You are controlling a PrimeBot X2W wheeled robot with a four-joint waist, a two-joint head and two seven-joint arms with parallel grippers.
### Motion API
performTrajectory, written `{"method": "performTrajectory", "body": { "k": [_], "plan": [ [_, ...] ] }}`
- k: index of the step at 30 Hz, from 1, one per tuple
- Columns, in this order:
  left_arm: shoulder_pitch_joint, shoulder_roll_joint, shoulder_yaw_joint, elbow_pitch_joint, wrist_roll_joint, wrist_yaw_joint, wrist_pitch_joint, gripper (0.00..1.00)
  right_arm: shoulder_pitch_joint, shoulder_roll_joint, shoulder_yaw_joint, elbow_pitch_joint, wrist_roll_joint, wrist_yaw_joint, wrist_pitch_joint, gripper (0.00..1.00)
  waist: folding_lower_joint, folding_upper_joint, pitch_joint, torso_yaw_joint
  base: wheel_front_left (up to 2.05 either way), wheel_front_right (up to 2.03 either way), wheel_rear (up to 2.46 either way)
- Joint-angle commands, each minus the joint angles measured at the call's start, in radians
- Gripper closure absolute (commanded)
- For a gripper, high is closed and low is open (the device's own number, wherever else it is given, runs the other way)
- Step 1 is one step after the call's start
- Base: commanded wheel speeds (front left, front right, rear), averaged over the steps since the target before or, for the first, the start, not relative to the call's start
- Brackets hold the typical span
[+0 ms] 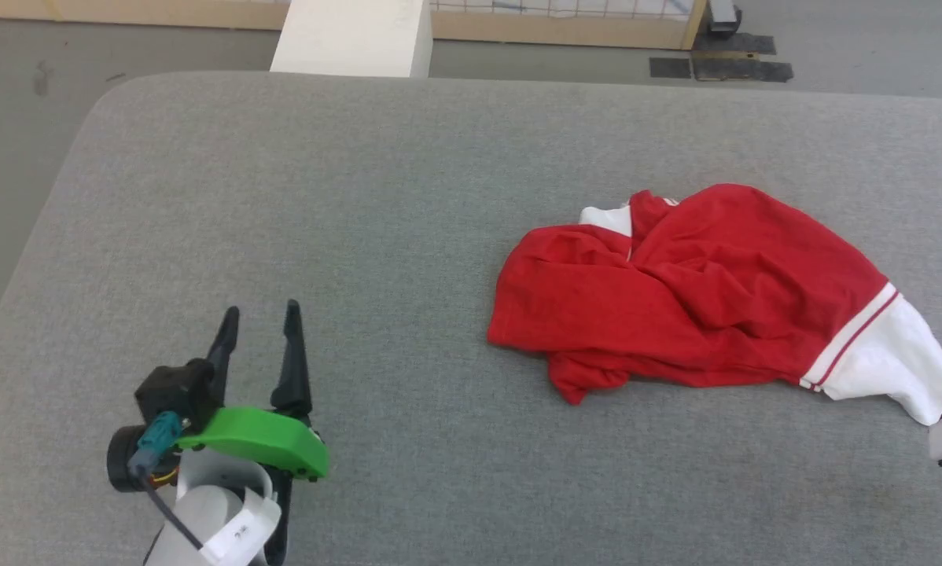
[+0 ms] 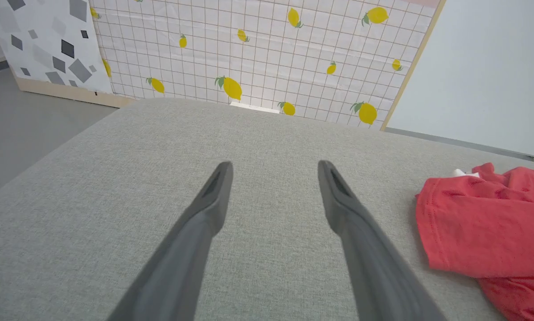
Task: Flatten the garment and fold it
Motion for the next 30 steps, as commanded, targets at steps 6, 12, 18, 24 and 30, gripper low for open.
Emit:
{"method": "performTrajectory", "body": {
  "k": [6,12,18,24,30],
  "plan": [
    [-0.060,0.007,-0.048,0.003,-0.012,-0.034,0.052,0.00,0.016,0.013,0.003,-0.033,-0.002,-0.001,-0.006,0.00,0.0000,0.0000,0.005,-0.022,0.00,0.00,0.00],
    [-0.286,-0.028,-0.122,0.058,-0.004,-0.086,0.154,0.00,-0.023,0.016,0.031,-0.052,-0.005,-0.001,0.004,0.00,0.0000,0.0000,0.068,-0.061,0.00,0.00,0.00],
    [-0.556,-0.078,-0.218,0.221,-0.014,-0.136,0.340,0.00,-0.073,0.017,0.076,-0.052,0.000,-0.001,0.003,0.00,0.0000,0.0000,0.149,-0.132,0.00,0.00,0.00],
    [-0.747,-0.102,-0.307,0.421,-0.060,-0.157,0.686,0.00,-0.096,0.017,0.095,-0.024,0.008,-0.001,-0.016,0.00,0.0000,0.0000,0.209,-0.198,0.00,0.00,0.00],
    [-0.837,-0.098,-0.384,0.551,-0.034,-0.136,0.989,0.00,-0.104,0.017,0.098,0.007,0.022,-0.001,-0.044,0.00,0.0000,0.0000,0.251,-0.236,0.00,0.00,0.00]
  ]
}}
